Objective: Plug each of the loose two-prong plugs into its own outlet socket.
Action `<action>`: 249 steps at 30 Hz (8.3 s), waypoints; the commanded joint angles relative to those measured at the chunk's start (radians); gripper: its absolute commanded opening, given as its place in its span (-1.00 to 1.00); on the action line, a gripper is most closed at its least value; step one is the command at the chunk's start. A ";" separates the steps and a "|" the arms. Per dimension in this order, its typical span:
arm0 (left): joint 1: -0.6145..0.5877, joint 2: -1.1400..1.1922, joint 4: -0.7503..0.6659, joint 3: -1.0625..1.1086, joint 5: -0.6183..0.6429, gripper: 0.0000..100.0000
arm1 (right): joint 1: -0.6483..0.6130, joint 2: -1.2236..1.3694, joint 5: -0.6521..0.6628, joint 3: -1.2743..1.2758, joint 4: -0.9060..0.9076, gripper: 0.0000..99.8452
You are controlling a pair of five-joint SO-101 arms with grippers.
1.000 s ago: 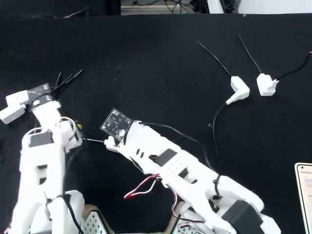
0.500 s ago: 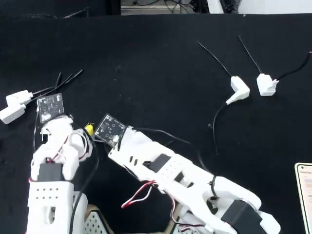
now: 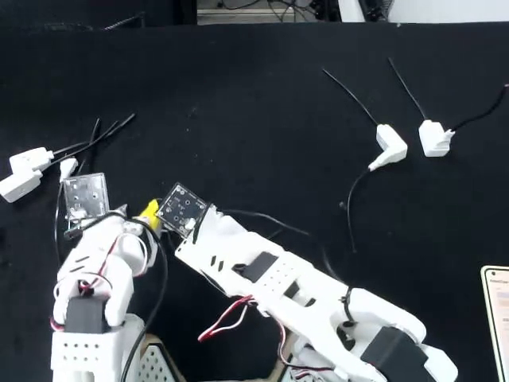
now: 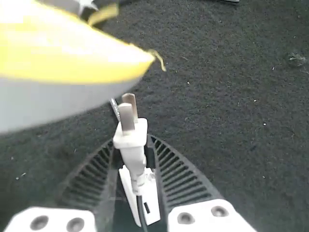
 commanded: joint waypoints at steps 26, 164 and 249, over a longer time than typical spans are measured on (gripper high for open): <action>0.048 -0.094 0.005 0.050 -0.046 -0.65 | -0.031 -0.272 -0.006 0.021 0.183 -0.98; -0.153 1.361 -0.376 -0.460 -0.018 -0.64 | 0.035 0.087 -0.178 -0.374 0.801 -0.98; -0.143 0.269 -0.110 0.048 -0.157 -0.65 | 0.245 0.909 0.101 -1.573 1.527 -0.98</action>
